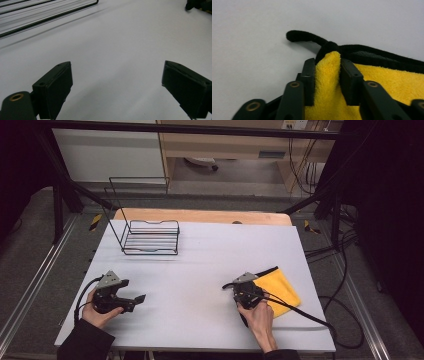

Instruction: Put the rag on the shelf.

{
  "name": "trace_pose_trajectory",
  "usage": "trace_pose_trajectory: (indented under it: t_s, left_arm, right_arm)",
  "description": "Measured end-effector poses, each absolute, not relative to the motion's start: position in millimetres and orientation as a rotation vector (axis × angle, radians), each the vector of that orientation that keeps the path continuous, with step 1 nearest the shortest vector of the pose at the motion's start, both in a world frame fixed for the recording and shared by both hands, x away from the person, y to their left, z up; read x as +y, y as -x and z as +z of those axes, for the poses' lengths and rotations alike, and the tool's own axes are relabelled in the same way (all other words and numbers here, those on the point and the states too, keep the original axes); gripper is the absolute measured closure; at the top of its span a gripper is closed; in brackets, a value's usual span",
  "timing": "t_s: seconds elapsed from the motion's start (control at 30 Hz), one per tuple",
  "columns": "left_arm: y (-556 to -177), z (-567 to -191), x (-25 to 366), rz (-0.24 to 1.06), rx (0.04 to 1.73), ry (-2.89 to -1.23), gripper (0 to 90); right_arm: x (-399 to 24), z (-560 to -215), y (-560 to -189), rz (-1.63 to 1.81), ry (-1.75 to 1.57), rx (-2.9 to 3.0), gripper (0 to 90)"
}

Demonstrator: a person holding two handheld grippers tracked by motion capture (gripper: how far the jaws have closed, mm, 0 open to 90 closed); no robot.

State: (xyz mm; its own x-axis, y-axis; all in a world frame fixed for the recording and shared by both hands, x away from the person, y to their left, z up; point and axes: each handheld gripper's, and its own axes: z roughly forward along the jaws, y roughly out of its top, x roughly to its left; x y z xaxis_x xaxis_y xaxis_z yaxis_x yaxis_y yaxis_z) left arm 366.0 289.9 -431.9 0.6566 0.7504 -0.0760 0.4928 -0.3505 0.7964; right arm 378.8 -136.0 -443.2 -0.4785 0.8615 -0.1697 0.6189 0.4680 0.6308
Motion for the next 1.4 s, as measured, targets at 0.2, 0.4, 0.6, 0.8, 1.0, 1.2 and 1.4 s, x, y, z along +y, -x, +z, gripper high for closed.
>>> trace_pose_trajectory:
  t_s: [0.2, 0.4, 0.6, 0.8, 1.0, 1.2, 1.4]
  left_arm:
    - [-366, -432, 291, 0.380, 0.969, -2.019, 10.1]
    - [-367, -432, 291, 0.378, 0.975, -2.016, 10.4]
    - [-367, -432, 291, 0.382, 0.980, -2.013, 10.6]
    - [-368, -431, 293, 0.387, 0.988, -2.009, 10.6]
    - [-368, -429, 296, 0.393, 0.998, -1.997, 10.6]
    - [-368, -426, 301, 0.401, 1.020, -1.973, 10.6]
    - [-368, -425, 304, 0.404, 1.047, -1.955, 10.7]
  right_arm:
    - [-137, -440, -381, 0.677, -1.269, 2.253, 75.8]
    - [-143, -429, -379, 0.752, -1.286, 2.253, 77.4]
    - [-147, -408, -373, 0.922, -1.290, 2.251, 77.8]
    - [-119, -394, -372, 1.077, -1.183, 2.292, 77.7]
    - [-70, -389, -378, 1.126, -1.057, 2.373, 77.6]
    - [-28, -397, -378, 1.147, -0.950, 2.470, 77.5]
    - [-2, -410, -366, 1.178, -0.835, 2.590, 76.9]
